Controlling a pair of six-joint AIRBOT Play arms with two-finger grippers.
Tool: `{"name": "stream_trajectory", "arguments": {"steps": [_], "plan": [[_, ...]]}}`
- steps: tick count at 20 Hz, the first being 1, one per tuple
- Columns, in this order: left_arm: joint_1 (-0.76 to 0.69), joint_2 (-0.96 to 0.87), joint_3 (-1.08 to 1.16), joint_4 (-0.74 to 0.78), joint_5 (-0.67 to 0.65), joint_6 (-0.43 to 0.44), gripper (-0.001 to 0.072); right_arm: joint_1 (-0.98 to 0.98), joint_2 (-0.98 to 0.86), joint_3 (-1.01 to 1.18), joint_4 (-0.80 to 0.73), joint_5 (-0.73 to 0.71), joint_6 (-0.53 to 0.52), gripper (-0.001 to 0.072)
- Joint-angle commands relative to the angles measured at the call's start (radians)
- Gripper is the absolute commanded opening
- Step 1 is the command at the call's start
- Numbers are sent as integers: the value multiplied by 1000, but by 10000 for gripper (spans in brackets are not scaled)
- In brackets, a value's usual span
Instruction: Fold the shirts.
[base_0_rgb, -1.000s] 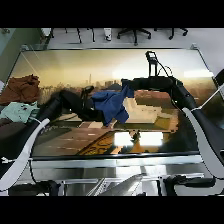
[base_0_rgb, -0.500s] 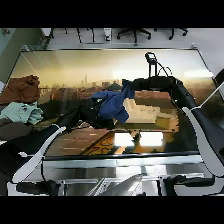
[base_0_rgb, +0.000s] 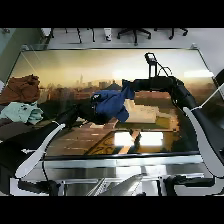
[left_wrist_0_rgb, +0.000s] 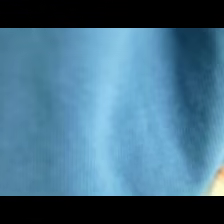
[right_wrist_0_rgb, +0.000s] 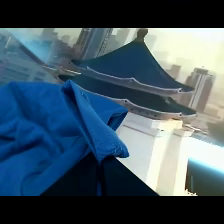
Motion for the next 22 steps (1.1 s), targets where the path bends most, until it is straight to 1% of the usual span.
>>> {"name": "stream_trajectory", "arguments": {"steps": [1,3,5,7,10,13,16,18,20,22], "plan": [[6,0,22,65,-29,2,20,0,12,2,5,-7,0,16],[14,11,21,61,-12,1,18,-1,33,6,26,-15,0,16],[18,98,22,79,36,13,18,-2,93,21,46,-16,0,16],[40,264,50,170,92,12,18,-2,183,83,50,-16,1,16],[105,520,191,254,227,9,18,-1,357,200,133,10,0,16],[198,761,341,299,272,8,19,-1,547,247,103,84,21,17],[275,909,462,293,327,9,19,2,690,247,107,48,24,17],[280,955,519,263,391,10,19,9,747,247,114,-34,24,17],[280,966,503,208,444,10,19,40,751,232,113,-141,33,17],[280,943,405,113,487,10,19,118,731,124,113,-150,71,16]]}}
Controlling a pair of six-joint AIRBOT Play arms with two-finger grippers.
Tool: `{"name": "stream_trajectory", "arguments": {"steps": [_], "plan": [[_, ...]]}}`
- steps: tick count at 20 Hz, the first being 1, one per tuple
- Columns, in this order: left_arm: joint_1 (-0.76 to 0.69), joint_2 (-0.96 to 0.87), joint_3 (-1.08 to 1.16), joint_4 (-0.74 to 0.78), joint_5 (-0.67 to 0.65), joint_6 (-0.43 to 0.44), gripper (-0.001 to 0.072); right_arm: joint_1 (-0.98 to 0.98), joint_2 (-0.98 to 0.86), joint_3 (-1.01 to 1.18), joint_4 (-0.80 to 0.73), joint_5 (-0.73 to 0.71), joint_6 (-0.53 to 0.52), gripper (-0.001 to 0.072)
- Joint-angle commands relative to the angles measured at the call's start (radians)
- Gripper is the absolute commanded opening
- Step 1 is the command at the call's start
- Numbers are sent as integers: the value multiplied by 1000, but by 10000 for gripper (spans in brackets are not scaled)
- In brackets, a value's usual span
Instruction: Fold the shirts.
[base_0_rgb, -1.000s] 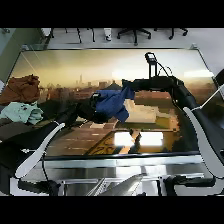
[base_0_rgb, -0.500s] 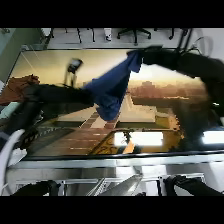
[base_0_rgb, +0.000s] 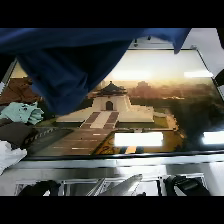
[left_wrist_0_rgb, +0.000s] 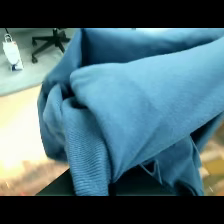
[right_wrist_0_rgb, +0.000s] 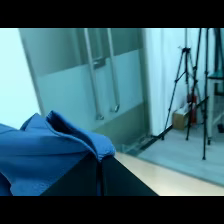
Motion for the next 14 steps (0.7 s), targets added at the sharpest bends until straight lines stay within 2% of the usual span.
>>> {"name": "stream_trajectory", "arguments": {"steps": [1,4,7,11,14], "plan": [[9,-8,-117,-161,88,2,19,111,-2,-163,2,-57,41,17],[9,-101,-362,-274,66,19,19,208,-67,-427,2,65,91,16],[-48,-218,-591,-279,-12,65,20,235,-164,-615,5,158,138,16],[-142,-442,-727,-281,-180,104,19,235,-341,-655,5,163,137,16],[-156,-616,-686,-296,-213,153,19,232,-428,-655,2,197,129,16]]}}
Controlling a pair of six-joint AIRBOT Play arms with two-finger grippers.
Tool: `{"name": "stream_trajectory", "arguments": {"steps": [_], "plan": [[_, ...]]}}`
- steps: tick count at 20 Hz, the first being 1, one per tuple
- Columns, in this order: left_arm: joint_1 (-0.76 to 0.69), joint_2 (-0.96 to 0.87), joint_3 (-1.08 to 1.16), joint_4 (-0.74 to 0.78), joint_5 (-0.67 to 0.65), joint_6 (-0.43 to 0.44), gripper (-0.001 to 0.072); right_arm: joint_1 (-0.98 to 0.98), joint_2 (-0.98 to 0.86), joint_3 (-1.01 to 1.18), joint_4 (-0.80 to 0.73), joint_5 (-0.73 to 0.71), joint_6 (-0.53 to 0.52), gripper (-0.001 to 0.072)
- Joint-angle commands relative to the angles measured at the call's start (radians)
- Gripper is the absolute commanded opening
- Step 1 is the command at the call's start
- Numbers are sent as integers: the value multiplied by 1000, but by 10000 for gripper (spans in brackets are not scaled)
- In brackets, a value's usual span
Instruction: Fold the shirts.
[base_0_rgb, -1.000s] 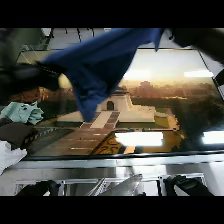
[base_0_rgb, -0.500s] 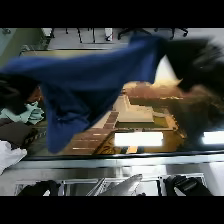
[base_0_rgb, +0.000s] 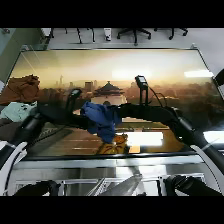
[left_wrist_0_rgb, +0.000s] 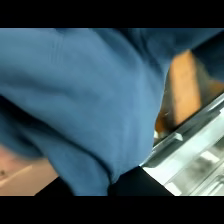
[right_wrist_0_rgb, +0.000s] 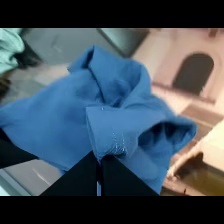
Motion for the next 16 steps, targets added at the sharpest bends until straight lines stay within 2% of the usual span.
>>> {"name": "stream_trajectory", "arguments": {"steps": [1,4,5,6,7,9,11,13,16], "plan": [[-24,-198,29,-19,-71,53,19,-1,-103,-19,-1,53,-1,16],[-16,-307,171,-18,-61,71,21,-36,-108,-6,0,117,-3,16],[-6,-329,210,-14,-26,67,73,-56,-108,1,0,116,-3,16],[5,-345,251,-14,48,53,451,-72,-108,5,0,113,-3,16],[18,-350,286,-14,125,27,679,-86,-108,5,-1,113,-4,16],[58,-332,339,-14,279,-5,666,-110,-108,5,0,113,-23,16],[92,-251,293,-12,322,-17,666,-124,-108,6,0,107,-29,16],[112,-145,165,-9,309,-15,666,-132,-108,5,-2,101,-31,16],[127,2,-67,-10,194,-9,666,-143,-108,5,0,89,-42,16]]}}
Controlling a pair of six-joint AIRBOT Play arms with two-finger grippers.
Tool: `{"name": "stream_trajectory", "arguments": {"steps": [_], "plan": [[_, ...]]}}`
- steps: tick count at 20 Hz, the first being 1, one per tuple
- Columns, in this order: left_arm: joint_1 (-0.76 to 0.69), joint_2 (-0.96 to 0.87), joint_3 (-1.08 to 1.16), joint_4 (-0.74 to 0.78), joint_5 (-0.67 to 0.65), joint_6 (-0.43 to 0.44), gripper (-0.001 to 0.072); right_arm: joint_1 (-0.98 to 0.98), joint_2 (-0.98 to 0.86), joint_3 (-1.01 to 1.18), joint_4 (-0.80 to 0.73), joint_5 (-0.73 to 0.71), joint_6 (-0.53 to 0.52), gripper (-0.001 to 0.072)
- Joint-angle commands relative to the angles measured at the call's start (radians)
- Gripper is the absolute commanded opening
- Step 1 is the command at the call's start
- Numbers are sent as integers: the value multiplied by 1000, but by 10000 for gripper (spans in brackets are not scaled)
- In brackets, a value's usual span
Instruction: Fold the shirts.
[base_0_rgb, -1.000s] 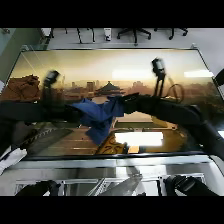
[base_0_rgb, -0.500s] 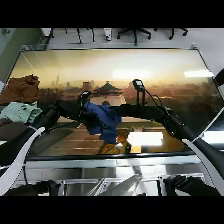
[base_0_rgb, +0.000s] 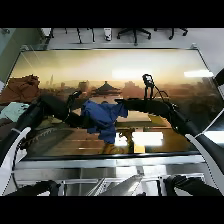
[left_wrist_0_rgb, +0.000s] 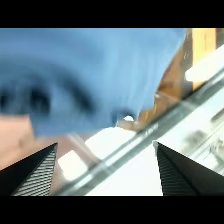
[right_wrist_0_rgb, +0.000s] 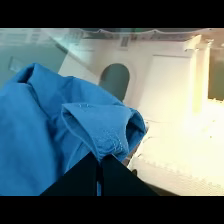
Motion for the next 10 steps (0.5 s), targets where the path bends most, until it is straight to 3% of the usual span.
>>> {"name": "stream_trajectory", "arguments": {"steps": [1,3,4,5,10], "plan": [[20,161,-232,1,-107,1,666,-14,-1,1,0,-13,-14,16],[20,225,-342,-4,-262,21,660,-14,-1,1,1,-14,-22,17],[19,239,-387,-14,-350,27,587,-14,-1,1,1,-14,-22,16],[18,233,-416,-27,-411,40,590,-14,-1,1,1,-14,-22,16],[18,33,-378,-206,-469,248,592,-14,-1,1,1,-40,-22,16]]}}
